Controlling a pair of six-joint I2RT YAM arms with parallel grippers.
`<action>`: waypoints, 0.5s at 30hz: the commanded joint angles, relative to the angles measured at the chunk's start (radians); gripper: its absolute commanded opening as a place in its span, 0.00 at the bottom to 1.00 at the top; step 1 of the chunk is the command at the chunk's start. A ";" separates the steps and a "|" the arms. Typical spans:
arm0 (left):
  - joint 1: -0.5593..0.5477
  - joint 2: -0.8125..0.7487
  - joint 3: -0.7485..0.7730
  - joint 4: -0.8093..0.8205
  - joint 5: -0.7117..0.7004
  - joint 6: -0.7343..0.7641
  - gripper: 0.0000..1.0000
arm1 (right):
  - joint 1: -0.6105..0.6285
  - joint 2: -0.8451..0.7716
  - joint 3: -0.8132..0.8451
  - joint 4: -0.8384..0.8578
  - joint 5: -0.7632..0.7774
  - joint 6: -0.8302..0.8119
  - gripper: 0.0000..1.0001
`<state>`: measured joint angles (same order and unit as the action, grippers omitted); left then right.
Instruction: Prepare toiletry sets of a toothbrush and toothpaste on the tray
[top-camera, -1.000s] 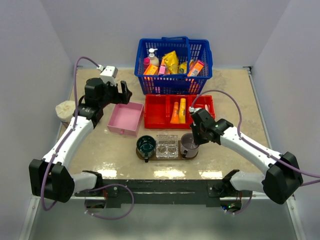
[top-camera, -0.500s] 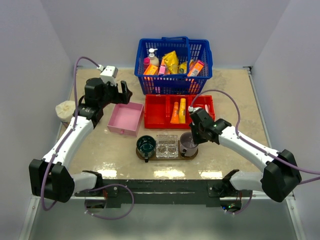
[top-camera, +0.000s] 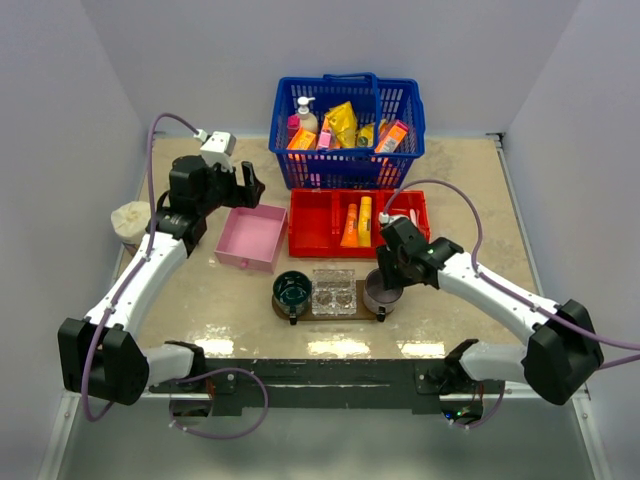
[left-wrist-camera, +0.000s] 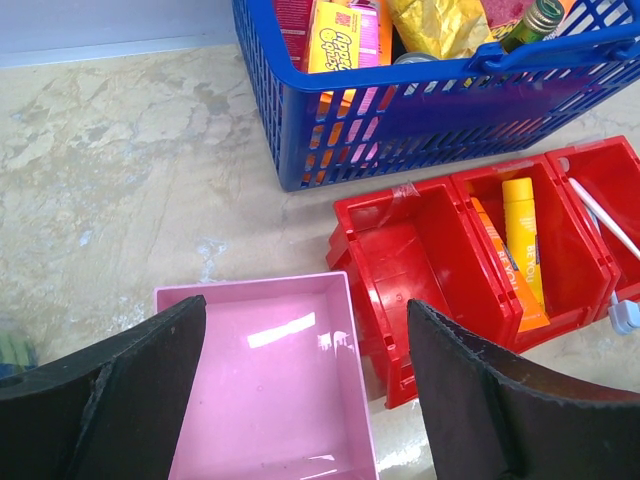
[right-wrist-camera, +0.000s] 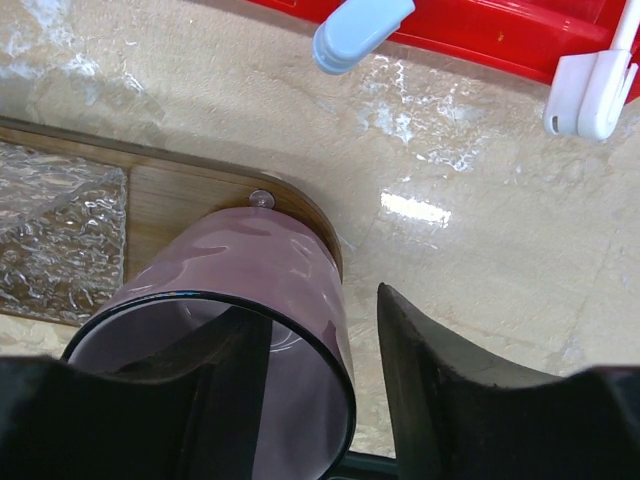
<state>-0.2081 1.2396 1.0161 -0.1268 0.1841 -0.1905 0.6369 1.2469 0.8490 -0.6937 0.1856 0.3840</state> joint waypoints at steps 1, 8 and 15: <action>-0.002 -0.014 -0.010 0.042 0.020 0.002 0.86 | 0.001 -0.041 0.056 -0.020 0.037 0.018 0.52; -0.001 -0.015 -0.008 0.042 0.021 0.002 0.86 | 0.003 -0.093 0.117 -0.081 0.057 0.021 0.61; -0.002 -0.015 -0.008 0.042 0.020 0.002 0.86 | 0.007 -0.121 0.200 -0.151 0.112 0.033 0.62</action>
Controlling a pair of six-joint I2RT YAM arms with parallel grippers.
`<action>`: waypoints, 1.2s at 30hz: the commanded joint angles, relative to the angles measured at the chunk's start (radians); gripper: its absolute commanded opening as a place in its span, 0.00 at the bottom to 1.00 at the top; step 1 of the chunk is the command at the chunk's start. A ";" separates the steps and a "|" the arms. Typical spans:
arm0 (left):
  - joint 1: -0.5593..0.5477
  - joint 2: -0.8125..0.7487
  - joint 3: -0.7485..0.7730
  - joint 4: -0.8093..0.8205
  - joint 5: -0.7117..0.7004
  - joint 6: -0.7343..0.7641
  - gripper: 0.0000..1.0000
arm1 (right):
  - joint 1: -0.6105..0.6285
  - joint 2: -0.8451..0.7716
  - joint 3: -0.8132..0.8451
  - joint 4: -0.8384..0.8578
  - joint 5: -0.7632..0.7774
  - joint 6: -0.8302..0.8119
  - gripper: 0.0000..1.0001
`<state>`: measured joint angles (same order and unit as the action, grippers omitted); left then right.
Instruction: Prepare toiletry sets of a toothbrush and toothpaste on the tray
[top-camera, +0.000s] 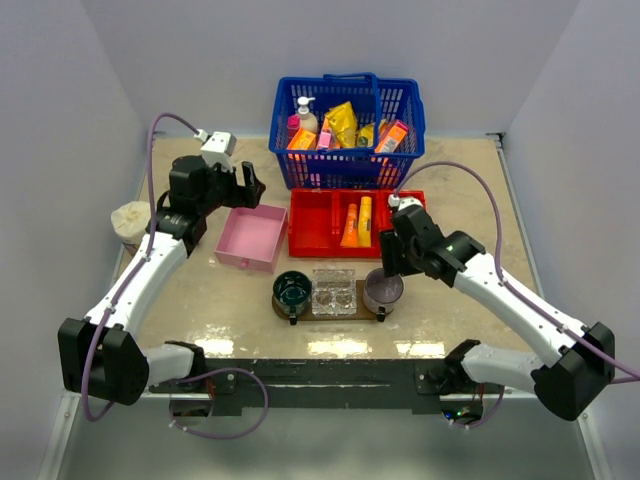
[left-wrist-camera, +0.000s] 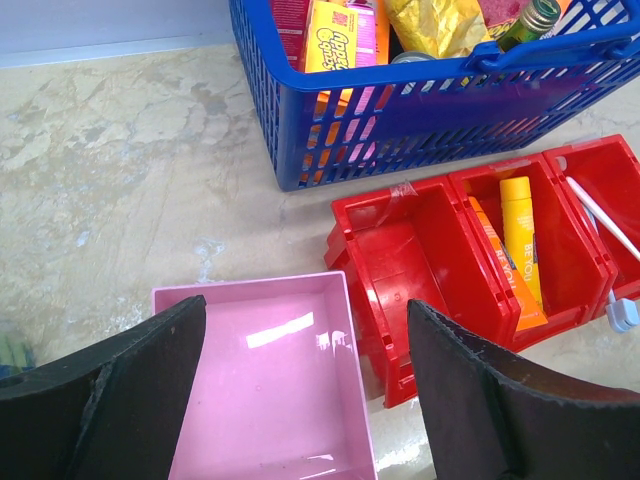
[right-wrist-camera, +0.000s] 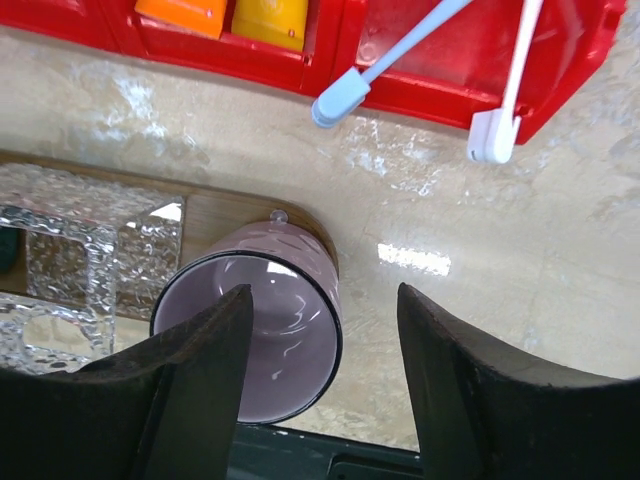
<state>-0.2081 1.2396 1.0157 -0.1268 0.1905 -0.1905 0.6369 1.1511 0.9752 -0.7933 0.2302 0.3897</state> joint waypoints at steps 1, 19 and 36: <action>-0.002 -0.017 -0.008 0.042 0.012 0.000 0.86 | 0.009 -0.028 0.082 -0.058 0.069 0.031 0.62; -0.002 -0.014 -0.011 0.042 -0.006 0.002 0.86 | 0.224 0.079 0.069 0.032 0.049 0.176 0.55; -0.002 -0.009 -0.009 0.041 -0.008 0.005 0.86 | 0.265 0.134 0.046 0.043 0.087 0.248 0.42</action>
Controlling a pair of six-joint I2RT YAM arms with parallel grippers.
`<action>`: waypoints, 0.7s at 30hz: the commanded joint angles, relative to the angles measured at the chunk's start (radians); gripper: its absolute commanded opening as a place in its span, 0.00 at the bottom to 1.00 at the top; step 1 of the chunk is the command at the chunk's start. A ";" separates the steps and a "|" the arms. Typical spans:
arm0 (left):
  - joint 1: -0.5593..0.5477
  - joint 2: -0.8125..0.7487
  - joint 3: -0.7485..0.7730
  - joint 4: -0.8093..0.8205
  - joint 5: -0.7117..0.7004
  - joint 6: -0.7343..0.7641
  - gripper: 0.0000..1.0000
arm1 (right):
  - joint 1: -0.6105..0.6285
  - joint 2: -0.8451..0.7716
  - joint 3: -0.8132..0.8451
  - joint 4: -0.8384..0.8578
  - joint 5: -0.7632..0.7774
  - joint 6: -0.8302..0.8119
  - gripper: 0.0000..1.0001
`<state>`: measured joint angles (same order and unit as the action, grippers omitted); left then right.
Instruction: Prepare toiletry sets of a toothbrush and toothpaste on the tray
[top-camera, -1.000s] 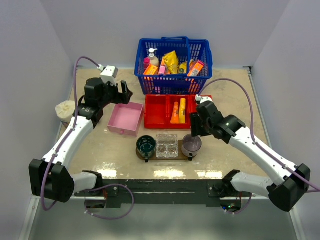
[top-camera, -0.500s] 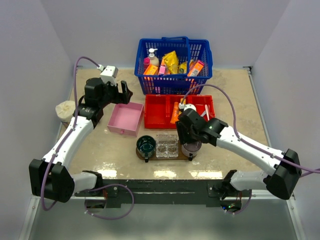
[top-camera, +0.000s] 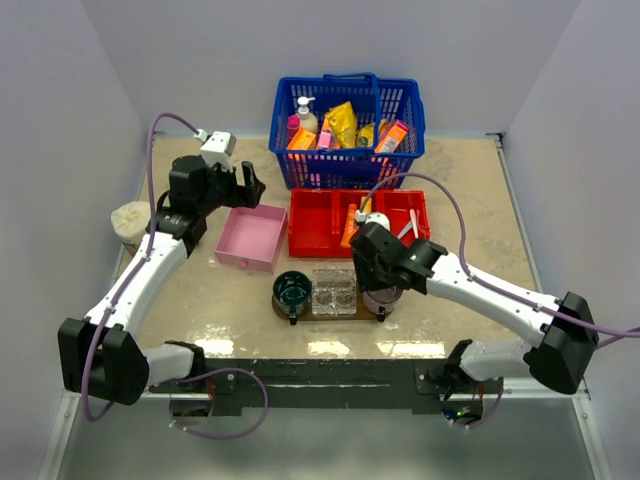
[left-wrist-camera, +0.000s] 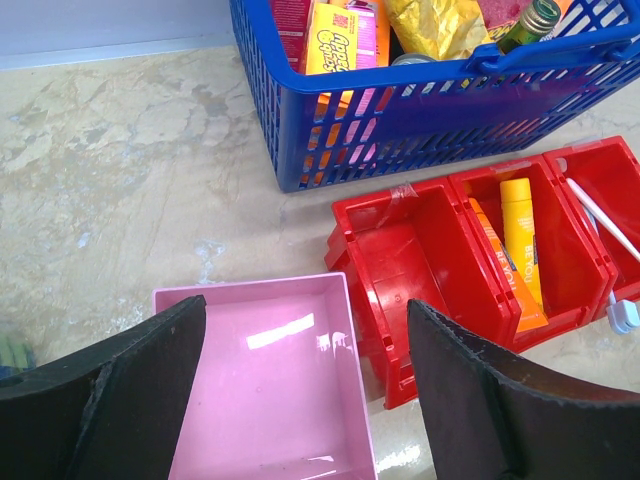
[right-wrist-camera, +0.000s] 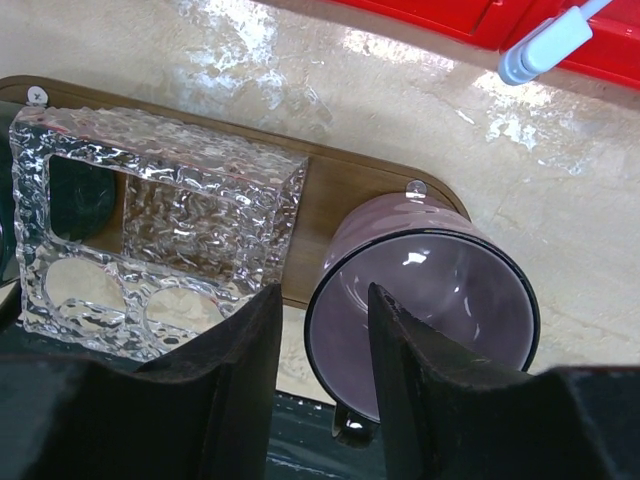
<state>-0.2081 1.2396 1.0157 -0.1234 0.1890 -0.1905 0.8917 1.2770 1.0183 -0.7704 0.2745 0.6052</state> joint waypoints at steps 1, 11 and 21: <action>-0.002 -0.009 -0.009 0.036 -0.006 0.005 0.86 | 0.013 0.018 0.003 0.020 0.043 0.036 0.41; -0.002 -0.008 -0.008 0.034 -0.008 0.008 0.86 | 0.032 0.047 0.006 0.005 0.077 0.051 0.34; -0.001 -0.008 -0.009 0.033 -0.011 0.010 0.86 | 0.044 0.053 -0.001 0.031 0.049 0.047 0.16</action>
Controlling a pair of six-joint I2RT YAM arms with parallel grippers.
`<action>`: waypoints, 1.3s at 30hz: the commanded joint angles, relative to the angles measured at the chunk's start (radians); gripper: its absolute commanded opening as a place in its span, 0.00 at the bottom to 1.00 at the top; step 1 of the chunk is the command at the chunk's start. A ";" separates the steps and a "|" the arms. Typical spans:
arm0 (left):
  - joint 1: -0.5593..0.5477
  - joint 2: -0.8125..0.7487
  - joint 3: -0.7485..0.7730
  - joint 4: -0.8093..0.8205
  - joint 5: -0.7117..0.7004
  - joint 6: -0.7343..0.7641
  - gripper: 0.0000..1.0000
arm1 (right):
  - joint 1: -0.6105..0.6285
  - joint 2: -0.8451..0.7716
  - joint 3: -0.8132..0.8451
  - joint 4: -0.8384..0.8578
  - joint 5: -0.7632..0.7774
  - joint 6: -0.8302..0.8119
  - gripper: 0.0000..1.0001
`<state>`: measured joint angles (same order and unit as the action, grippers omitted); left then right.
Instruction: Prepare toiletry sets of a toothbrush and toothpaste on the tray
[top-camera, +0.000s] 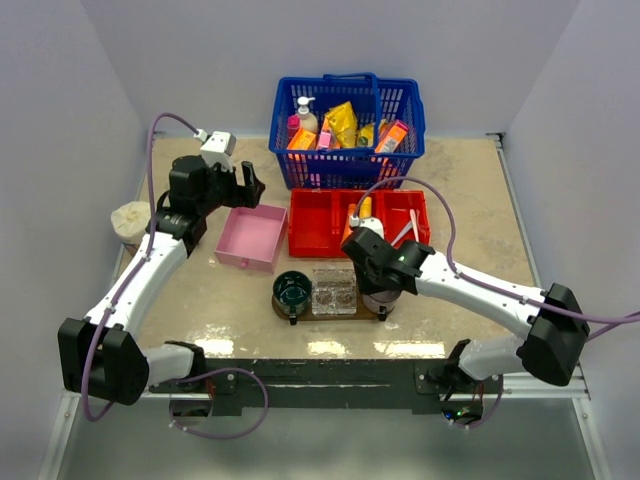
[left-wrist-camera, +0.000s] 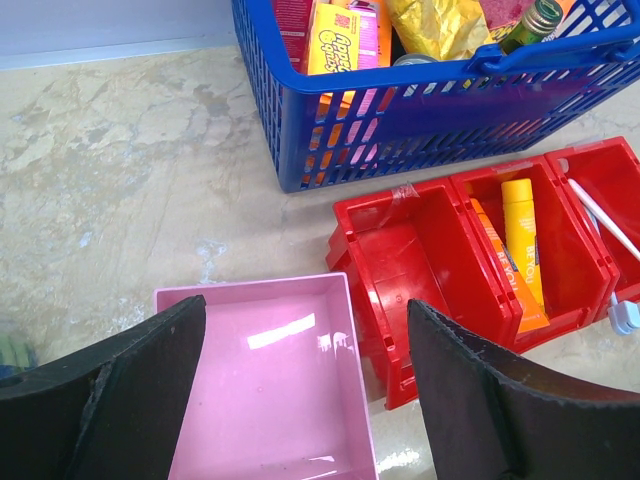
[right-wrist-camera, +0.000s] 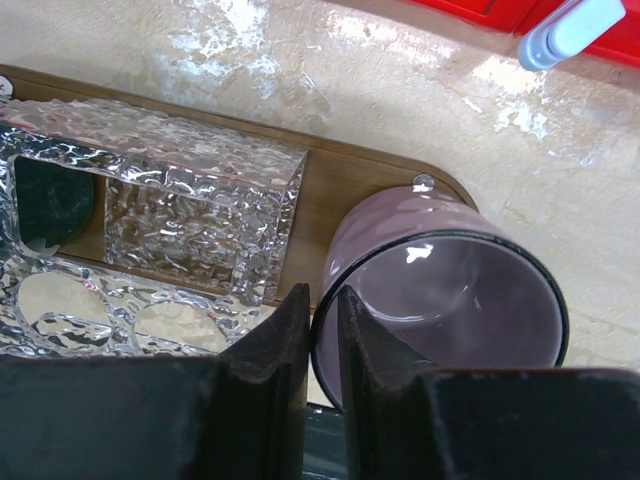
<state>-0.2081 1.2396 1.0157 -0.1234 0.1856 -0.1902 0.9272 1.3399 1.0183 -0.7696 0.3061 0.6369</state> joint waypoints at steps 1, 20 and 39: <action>-0.002 -0.008 -0.009 0.034 -0.006 0.009 0.86 | 0.009 -0.011 -0.001 0.032 0.016 0.017 0.15; -0.002 -0.003 -0.009 0.033 -0.006 0.011 0.86 | 0.021 -0.030 0.008 0.033 0.014 0.004 0.00; -0.002 0.000 -0.009 0.034 -0.005 0.012 0.86 | 0.059 0.004 0.065 0.015 0.096 -0.006 0.00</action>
<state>-0.2081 1.2396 1.0153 -0.1234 0.1852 -0.1902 0.9703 1.3399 1.0210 -0.7666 0.3439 0.6109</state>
